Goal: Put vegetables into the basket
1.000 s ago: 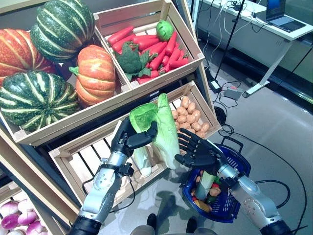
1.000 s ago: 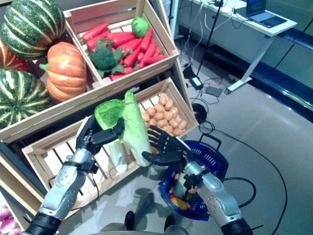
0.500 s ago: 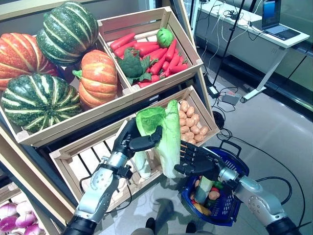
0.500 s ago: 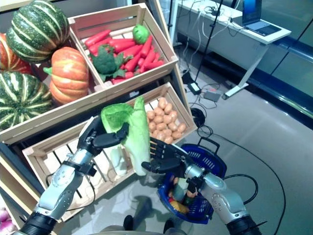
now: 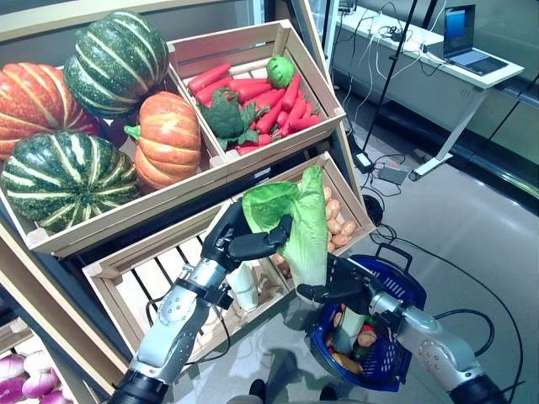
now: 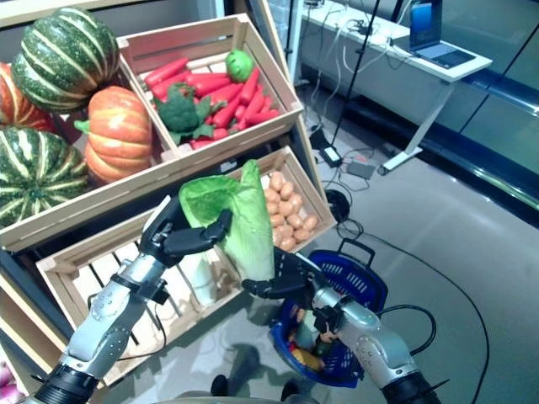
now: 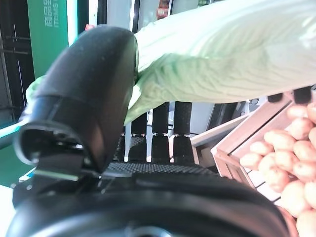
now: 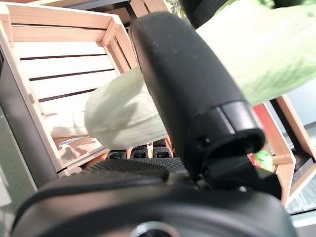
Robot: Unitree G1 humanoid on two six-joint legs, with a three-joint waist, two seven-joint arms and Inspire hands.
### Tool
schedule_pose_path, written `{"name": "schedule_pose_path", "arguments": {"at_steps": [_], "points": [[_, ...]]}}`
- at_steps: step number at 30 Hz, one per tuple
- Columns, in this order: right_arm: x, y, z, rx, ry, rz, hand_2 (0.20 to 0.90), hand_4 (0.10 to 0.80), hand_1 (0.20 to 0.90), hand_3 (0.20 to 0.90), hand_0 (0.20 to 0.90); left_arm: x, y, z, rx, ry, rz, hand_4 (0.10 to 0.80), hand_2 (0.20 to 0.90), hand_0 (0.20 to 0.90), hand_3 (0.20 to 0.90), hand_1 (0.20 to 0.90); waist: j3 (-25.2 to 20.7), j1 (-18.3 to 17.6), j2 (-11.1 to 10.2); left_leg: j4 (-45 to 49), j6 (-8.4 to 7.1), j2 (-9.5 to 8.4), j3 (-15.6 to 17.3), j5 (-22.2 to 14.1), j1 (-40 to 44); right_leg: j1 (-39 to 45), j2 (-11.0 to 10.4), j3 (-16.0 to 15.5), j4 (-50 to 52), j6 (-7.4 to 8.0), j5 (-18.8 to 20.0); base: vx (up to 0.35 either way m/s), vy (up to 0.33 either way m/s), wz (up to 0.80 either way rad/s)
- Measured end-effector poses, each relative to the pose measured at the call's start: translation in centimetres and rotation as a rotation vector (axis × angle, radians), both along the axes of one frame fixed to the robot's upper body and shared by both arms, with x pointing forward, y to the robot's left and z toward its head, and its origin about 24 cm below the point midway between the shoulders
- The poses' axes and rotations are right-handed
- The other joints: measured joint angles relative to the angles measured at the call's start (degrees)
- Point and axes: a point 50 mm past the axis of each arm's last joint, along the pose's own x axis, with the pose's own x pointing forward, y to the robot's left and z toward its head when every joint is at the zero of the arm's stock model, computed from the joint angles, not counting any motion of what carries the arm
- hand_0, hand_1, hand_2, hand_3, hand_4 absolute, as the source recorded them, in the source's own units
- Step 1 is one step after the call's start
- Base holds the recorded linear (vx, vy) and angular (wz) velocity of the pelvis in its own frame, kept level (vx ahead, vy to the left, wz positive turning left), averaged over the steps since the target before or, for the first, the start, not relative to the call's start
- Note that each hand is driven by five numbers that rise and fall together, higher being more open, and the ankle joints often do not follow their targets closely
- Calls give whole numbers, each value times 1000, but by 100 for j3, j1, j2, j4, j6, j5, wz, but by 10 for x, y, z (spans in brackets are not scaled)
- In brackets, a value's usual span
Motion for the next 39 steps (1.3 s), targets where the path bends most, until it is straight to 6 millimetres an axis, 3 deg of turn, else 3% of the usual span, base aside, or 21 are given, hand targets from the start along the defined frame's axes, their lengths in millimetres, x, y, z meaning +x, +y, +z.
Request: {"name": "schedule_pose_path", "arguments": {"at_steps": [13,14,15,17,22,33,34,35,39], "points": [[-5,7,-9,-57,50,26,900,800,900,900,900,-1,-5,-7,-83,93,-87,400,300,300,300,300,-15,1,18,0,0,4,68,0,25,-6,1,74,0,-3,20,1,-2,-2],[-6,8,-10,-58,62,38,855,770,855,855,855,-1,-6,-7,-78,96,-105,400,300,300,300,300,-17,1,21,-1,0,4,68,0,24,-6,1,74,0,-4,20,0,0,0],[-7,8,-11,-59,73,49,705,670,705,705,705,-2,-6,-7,-74,98,-119,400,300,300,300,300,-20,1,25,-1,0,4,68,0,24,-6,1,74,0,-4,20,0,0,0],[-8,8,-12,-63,80,64,312,408,312,312,312,-2,-7,-8,-69,102,-135,400,300,300,300,300,-25,2,30,-1,0,3,68,0,24,-5,1,74,0,-4,21,0,0,0],[-13,9,-15,-94,84,144,300,400,300,300,300,-2,-6,-10,-61,122,-145,400,300,300,300,300,-114,1,45,-2,0,6,68,-1,24,-6,3,74,-1,-3,21,0,0,0],[-14,9,-15,-88,83,150,300,400,300,300,300,-2,-3,-9,-74,134,-142,400,300,300,300,300,-172,-12,75,-3,1,5,72,-1,24,-10,2,85,-1,-1,23,0,0,0],[-15,9,-16,-85,82,147,300,400,300,300,300,-2,-3,-9,-74,137,-144,428,342,342,342,342,-172,-11,75,-3,1,5,73,-1,24,-11,2,87,-1,-1,23,0,0,0],[-15,9,-16,-84,83,147,300,400,300,300,300,-2,-3,-9,-75,139,-144,800,900,900,900,900,-172,-13,75,-3,1,5,73,-1,22,-14,2,89,-1,-1,23,0,0,0],[-18,9,-17,-75,86,138,300,400,300,300,300,-2,-3,-10,-78,151,-151,800,900,900,900,900,-172,-15,76,-3,2,5,74,-1,21,-15,2,90,-1,-1,23,0,0,0]]}}
